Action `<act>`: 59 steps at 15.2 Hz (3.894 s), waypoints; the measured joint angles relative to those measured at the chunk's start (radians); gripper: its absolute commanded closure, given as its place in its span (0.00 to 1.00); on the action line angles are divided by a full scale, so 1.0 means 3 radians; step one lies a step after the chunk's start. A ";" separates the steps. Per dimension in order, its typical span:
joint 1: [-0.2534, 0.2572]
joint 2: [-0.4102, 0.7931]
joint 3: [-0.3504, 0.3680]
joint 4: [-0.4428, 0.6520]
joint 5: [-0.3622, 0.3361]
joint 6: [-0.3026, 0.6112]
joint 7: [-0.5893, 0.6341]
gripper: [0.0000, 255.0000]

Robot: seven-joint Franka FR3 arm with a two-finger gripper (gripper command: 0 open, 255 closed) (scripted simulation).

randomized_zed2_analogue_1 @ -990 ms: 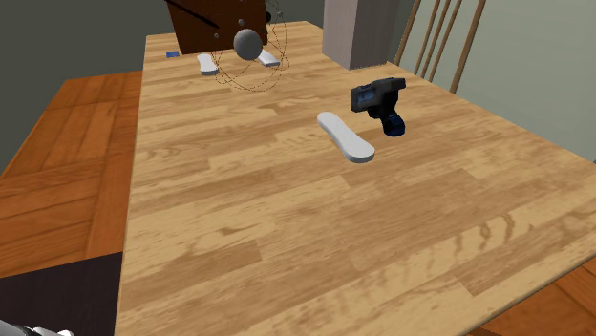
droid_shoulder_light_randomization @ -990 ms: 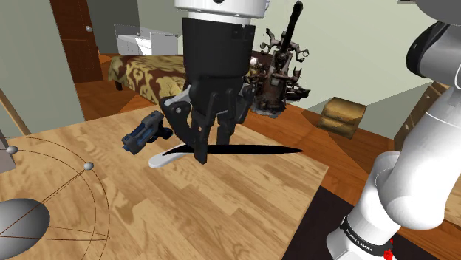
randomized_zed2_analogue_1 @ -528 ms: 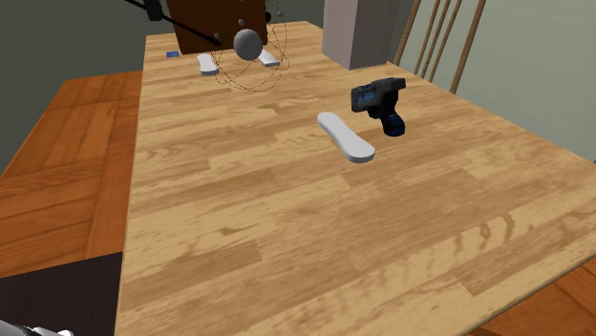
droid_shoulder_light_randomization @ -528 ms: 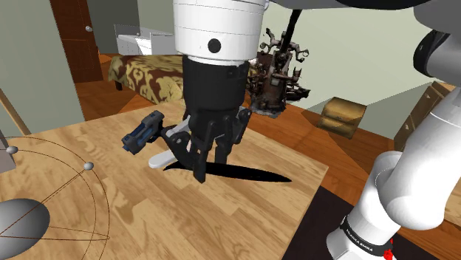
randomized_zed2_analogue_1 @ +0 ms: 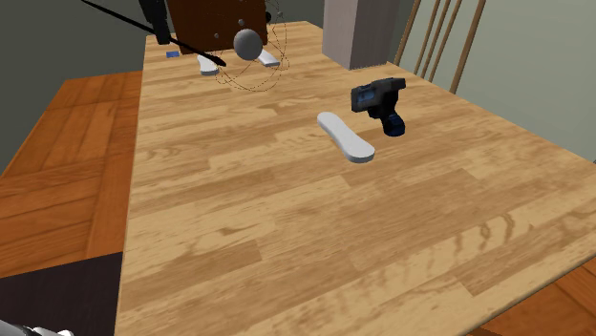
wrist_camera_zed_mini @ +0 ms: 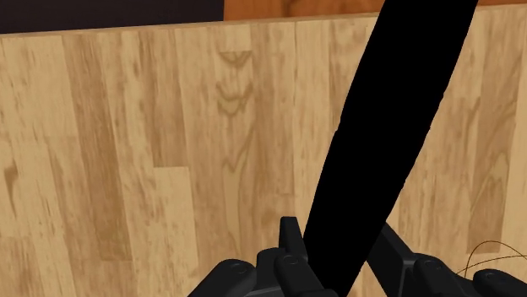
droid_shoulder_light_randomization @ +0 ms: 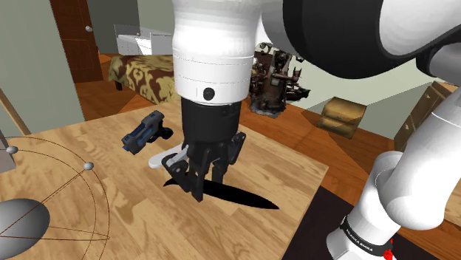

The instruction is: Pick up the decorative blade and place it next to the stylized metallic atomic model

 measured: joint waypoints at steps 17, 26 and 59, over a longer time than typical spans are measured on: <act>0.0018 0.0068 0.0040 -0.0714 -0.0037 0.0765 0.0043 1.00; 0.0029 0.0211 0.0076 -0.1004 -0.0138 0.1159 0.0133 1.00; 0.0038 0.0368 0.0103 -0.1099 -0.0265 0.1368 0.0236 0.00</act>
